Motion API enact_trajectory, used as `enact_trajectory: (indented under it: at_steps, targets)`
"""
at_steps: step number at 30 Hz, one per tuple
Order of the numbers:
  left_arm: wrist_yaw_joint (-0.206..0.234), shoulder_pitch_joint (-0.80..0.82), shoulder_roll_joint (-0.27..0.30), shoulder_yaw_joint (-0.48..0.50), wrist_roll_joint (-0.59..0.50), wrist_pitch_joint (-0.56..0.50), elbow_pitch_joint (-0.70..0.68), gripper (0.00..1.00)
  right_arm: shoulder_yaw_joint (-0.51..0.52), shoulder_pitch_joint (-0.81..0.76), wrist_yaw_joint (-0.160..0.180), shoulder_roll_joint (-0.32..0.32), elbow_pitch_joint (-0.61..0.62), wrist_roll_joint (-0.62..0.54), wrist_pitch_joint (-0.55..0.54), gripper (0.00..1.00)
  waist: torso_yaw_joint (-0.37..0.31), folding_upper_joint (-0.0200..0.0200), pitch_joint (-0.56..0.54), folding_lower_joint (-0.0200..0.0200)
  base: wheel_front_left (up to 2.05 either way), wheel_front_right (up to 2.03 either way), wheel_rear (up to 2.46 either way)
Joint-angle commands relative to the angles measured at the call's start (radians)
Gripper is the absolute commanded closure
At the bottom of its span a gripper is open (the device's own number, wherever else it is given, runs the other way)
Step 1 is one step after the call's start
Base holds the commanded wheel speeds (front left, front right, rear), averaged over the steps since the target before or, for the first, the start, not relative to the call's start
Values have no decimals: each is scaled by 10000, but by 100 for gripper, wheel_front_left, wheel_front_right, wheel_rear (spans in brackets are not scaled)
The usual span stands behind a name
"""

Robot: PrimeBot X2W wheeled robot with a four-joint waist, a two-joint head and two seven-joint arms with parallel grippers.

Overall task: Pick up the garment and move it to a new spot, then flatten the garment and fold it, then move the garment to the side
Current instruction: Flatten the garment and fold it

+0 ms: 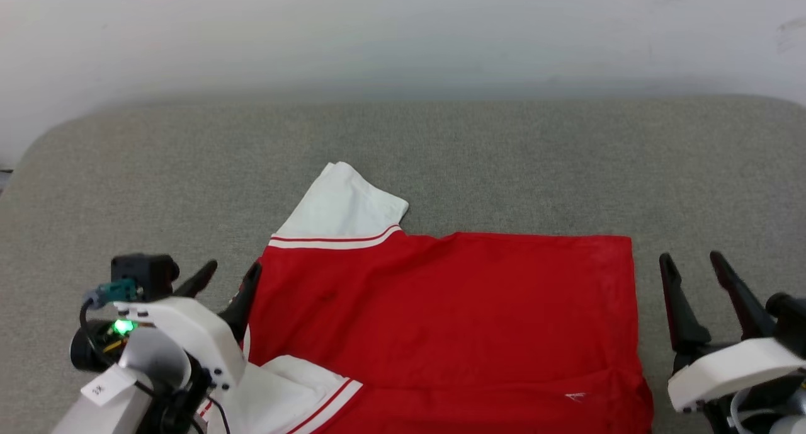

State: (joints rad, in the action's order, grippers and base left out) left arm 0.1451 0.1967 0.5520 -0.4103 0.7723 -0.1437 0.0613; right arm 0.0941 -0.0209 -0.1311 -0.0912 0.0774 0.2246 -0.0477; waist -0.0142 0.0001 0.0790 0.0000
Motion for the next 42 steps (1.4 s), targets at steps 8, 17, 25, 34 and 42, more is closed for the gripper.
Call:
enact_trajectory:
  at_steps: [8, 17, 25, 34, 42]
  targets:
    - [-544, 2341, -429, 32, -589, 803, 1003, 0, 40, 1324, 9, 103, 994, -350, -95, 0, -286, -1, 2127, 0, 0, 0, 0]
    - [-1831, 4957, -109, -181, -15, -955, 2282, 0, -113, 2049, 9, 230, 850, -342, -15, 0, -899, -1, 3361, 0, 0, 0, 0]
    - [-2318, 6582, 566, -432, 1094, -4316, 2964, 0, -372, 2290, 9, 339, 263, -123, 324, 0, -1460, -1, 3812, 0, 0, 0, 0]
    - [-1732, 7412, 745, -954, 1228, -6719, 3709, 0, -633, 2594, 9, 403, -168, 134, 624, 0, -1909, -1, 4201, 0, 0, 0, 0]
    - [-1439, 7081, 458, -1586, 1460, -8248, 4438, 100, -610, 2746, 9, 418, -477, 462, 561, 0, -2055, -1, 4306, 0, 0, 0, 0]
